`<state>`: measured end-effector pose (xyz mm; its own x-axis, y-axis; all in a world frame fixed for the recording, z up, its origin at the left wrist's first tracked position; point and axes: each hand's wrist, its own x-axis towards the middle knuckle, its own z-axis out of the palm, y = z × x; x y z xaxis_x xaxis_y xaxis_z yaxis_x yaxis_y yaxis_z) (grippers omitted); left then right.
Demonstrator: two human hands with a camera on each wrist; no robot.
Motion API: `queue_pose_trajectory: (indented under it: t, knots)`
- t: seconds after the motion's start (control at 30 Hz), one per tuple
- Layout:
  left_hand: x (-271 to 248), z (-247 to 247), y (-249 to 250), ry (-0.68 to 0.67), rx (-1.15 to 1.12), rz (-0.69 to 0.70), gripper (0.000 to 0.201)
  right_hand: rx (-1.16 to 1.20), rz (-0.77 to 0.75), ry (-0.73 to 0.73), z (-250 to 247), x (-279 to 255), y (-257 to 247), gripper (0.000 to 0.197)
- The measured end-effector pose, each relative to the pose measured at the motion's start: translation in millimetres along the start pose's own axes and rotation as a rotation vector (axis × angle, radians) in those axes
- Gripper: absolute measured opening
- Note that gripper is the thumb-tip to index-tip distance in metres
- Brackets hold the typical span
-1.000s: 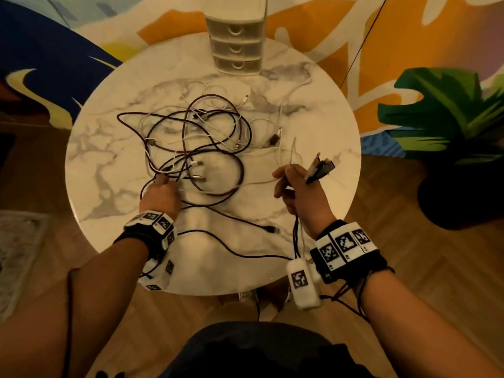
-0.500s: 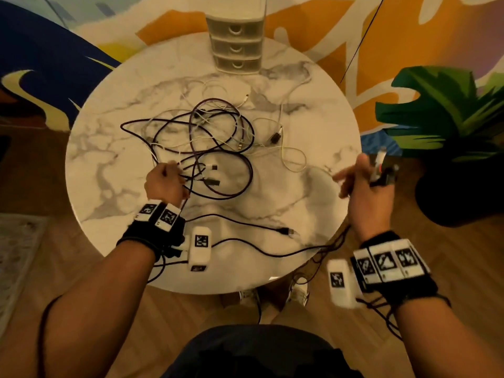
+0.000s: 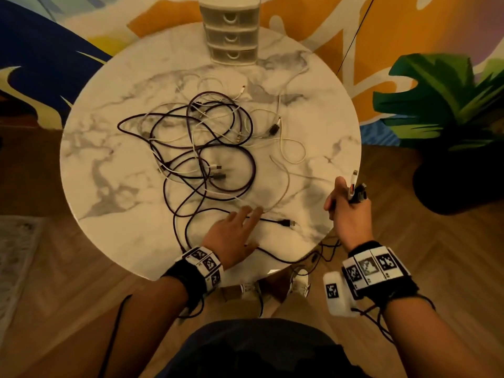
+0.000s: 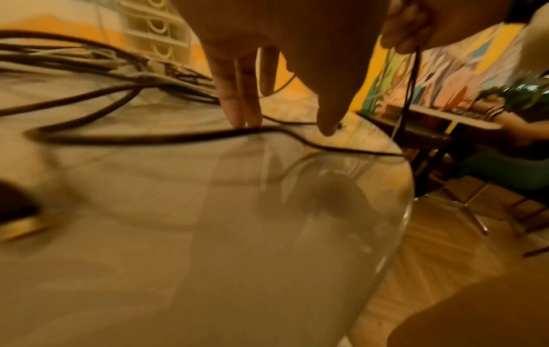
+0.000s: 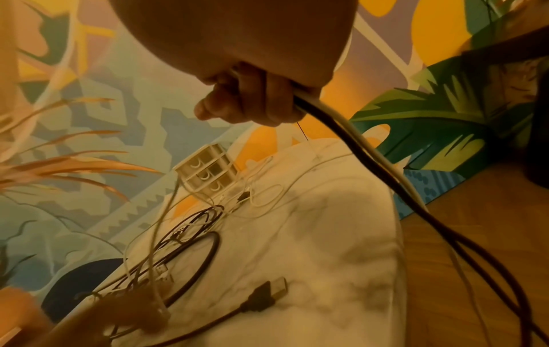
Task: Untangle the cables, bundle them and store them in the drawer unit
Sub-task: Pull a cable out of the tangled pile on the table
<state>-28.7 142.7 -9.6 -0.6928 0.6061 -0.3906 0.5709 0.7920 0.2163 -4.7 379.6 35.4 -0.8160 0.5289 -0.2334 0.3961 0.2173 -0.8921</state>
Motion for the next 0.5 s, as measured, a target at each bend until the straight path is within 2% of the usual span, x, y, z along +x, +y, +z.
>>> queue_pose_trajectory:
  t: [0.07, 0.17, 0.23, 0.33, 0.5]
  knots:
    - [-0.8, 11.8, -13.4, -0.049, 0.04, 0.04, 0.076, -0.025, -0.008, -0.017, 2.7, -1.8, -1.3, 0.06]
    - [-2.2, 23.3, -30.6, 0.004, 0.123, 0.197, 0.044, -0.046, -0.026, -0.05, 8.2, -3.0, 0.5, 0.061]
    - [4.2, 19.2, -38.5, 0.048, 0.097, 0.15, 0.033, -0.049, -0.037, -0.074, 11.0, -4.7, 2.2, 0.061]
    - [18.6, 1.4, -51.0, 0.09, -0.06, -0.17, 0.033, -0.071, -0.041, -0.088, 11.5, -5.9, 2.6, 0.061]
    - [36.3, -39.1, -105.0, 0.315, -0.36, -0.777, 0.036, -0.083, -0.048, -0.009, 0.5, -4.1, -4.6, 0.061]
